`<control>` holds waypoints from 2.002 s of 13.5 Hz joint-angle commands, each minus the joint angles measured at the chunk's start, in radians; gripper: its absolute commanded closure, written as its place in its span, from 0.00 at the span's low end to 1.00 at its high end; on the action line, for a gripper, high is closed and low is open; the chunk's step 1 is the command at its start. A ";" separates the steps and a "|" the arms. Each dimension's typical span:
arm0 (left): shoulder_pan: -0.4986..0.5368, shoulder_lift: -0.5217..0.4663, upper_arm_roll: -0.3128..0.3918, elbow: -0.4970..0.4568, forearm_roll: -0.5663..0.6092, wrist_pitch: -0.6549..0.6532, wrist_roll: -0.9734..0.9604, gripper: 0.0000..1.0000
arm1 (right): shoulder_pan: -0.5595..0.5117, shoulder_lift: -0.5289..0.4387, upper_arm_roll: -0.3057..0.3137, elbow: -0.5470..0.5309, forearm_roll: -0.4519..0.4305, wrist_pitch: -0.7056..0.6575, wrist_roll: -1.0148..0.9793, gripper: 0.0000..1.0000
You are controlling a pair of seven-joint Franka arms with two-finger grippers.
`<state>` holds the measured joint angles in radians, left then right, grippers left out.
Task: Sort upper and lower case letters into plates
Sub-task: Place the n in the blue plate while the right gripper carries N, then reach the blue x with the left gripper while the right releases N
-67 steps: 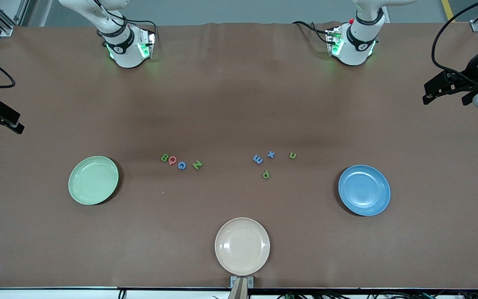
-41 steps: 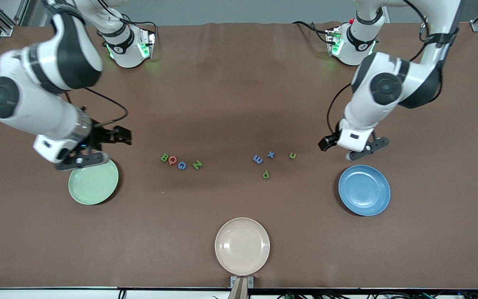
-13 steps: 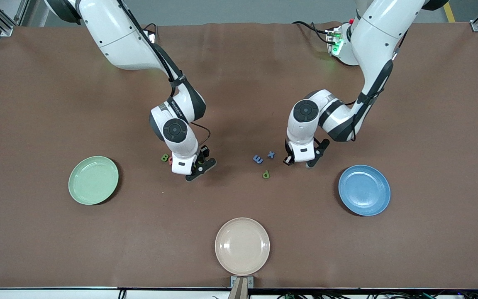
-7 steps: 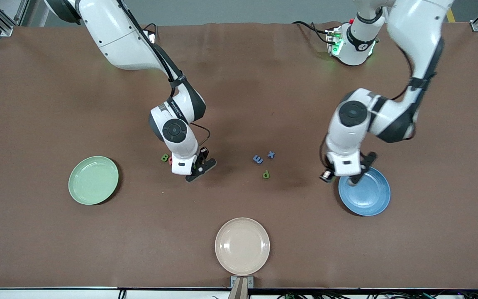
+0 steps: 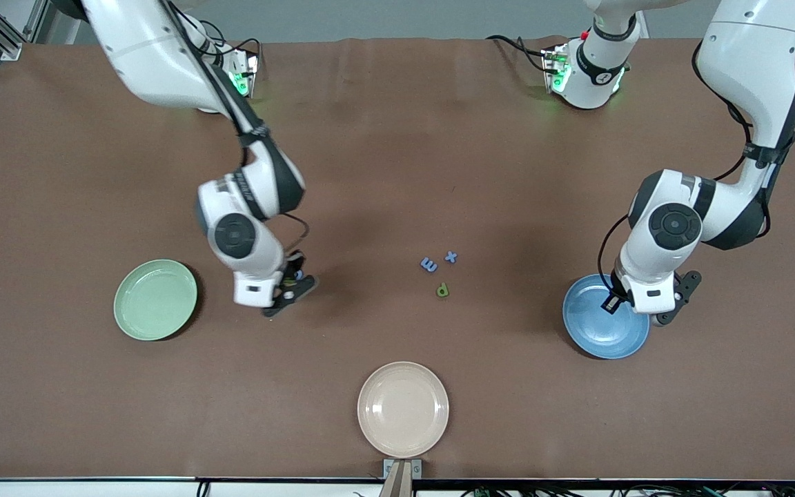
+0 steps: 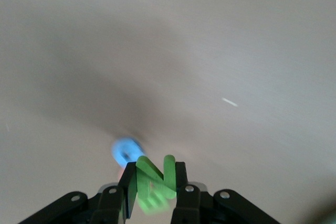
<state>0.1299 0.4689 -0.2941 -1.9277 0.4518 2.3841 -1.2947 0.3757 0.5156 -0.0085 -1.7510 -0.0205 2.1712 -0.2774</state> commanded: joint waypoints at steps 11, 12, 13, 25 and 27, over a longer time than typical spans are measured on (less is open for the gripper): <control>-0.186 0.086 -0.203 0.067 -0.008 -0.077 -0.507 0.03 | -0.500 -0.071 0.019 -0.242 -0.007 0.263 -0.353 0.89; -0.222 0.124 -0.203 0.100 -0.007 -0.075 -0.570 0.05 | -0.509 -0.051 0.019 -0.239 -0.007 0.278 -0.353 0.89; -0.255 0.161 -0.203 0.136 -0.005 -0.075 -0.615 0.06 | -0.518 -0.027 0.019 -0.231 -0.007 0.295 -0.353 0.89; -0.368 0.287 -0.200 0.199 0.008 -0.066 -0.791 0.19 | -0.529 -0.006 0.021 -0.199 -0.006 0.291 -0.342 0.00; -0.380 0.286 -0.200 0.185 0.008 -0.065 -0.821 0.22 | -0.493 -0.051 0.028 -0.196 -0.004 0.218 -0.338 0.00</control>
<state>-0.2326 0.7629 -0.4974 -1.7281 0.4490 2.3185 -2.0741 -0.1445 0.5373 0.0062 -1.9314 -0.0207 2.4570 -0.6246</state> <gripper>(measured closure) 0.198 0.220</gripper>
